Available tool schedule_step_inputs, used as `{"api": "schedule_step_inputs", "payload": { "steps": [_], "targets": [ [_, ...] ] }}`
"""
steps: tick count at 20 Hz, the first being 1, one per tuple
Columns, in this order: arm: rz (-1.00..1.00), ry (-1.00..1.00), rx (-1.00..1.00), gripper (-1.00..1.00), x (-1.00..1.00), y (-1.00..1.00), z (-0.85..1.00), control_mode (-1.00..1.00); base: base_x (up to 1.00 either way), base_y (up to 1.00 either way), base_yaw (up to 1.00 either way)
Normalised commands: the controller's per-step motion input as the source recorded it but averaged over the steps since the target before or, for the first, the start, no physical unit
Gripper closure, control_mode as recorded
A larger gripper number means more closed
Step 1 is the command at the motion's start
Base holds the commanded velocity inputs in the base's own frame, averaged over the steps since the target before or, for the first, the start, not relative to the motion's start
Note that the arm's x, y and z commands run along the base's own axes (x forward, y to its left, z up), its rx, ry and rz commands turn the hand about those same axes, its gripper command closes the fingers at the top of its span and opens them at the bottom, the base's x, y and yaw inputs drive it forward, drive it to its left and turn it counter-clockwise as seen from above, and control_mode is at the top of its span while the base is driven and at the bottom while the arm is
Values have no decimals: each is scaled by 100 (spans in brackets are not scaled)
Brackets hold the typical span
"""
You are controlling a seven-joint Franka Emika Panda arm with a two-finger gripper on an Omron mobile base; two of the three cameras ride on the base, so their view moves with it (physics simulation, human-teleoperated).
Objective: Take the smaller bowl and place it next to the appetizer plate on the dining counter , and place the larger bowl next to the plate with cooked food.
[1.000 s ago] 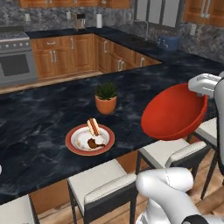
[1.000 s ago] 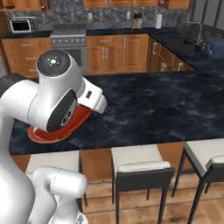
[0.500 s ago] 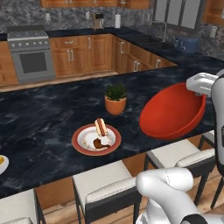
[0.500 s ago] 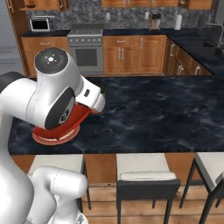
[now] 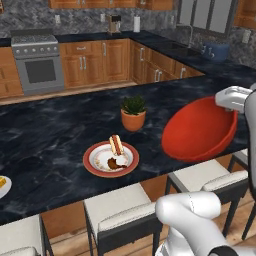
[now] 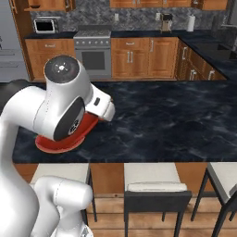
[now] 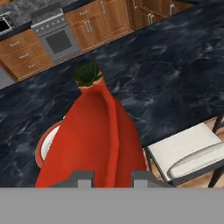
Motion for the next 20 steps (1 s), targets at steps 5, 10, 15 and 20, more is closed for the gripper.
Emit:
{"api": "schedule_step_inputs", "payload": {
  "steps": [5, 10, 15, 20],
  "targets": [
    [0, -10, 1, 100, 5, -30, -46, -100, 0, 0, 0],
    [-1, -4, 8, 100, 35, -21, -43, -100, 0, 0, 0],
    [-6, 0, 25, 100, 69, -15, -7, -100, 0, 0, 0],
    [-1, 5, 30, 100, 66, -19, 0, -100, 0, 0, 0]
  ]
}}
